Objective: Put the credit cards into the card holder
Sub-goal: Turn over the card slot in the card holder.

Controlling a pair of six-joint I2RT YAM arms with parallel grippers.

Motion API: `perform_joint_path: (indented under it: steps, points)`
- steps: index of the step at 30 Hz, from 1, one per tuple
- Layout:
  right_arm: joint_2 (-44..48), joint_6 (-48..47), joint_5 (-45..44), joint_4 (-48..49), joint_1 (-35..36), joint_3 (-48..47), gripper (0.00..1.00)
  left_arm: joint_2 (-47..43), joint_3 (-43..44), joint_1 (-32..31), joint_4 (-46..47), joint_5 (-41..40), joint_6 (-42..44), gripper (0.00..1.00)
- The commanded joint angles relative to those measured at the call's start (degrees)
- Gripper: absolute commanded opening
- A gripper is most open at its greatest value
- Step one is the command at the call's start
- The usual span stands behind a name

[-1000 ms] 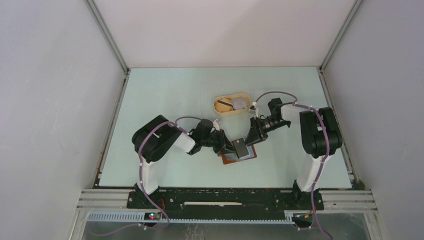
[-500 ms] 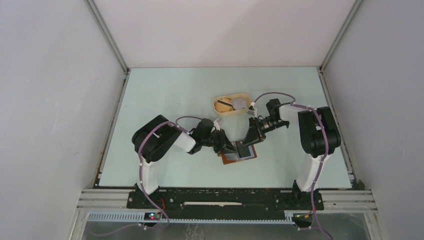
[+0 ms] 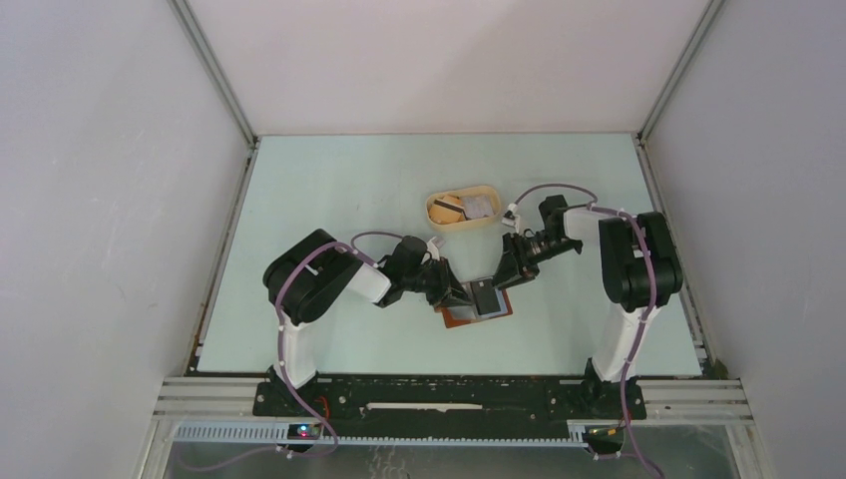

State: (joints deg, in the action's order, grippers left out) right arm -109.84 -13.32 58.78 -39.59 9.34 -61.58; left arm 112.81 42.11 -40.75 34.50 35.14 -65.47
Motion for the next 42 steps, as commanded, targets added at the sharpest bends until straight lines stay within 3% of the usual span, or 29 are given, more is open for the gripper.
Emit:
perform_joint_path:
  steps: [1,16,30,42]
  points:
    - [0.3,1.5,-2.8,1.4,-1.0,-1.1,0.54,1.6,1.0,-0.7,-5.8,-2.4,3.2,0.16]
    - [0.8,-0.5,1.6,0.1,-0.3,-1.3,0.52,1.8,1.0,-0.7,-5.8,-2.4,3.2,0.16]
    - [-3.4,1.2,-3.6,-0.2,0.2,-2.1,0.54,2.0,1.3,-0.7,-5.9,-2.2,3.4,0.16]
    - [-4.5,0.8,-2.6,-1.5,1.1,-2.9,0.55,2.6,1.7,-0.8,-5.9,-1.7,3.4,0.16]
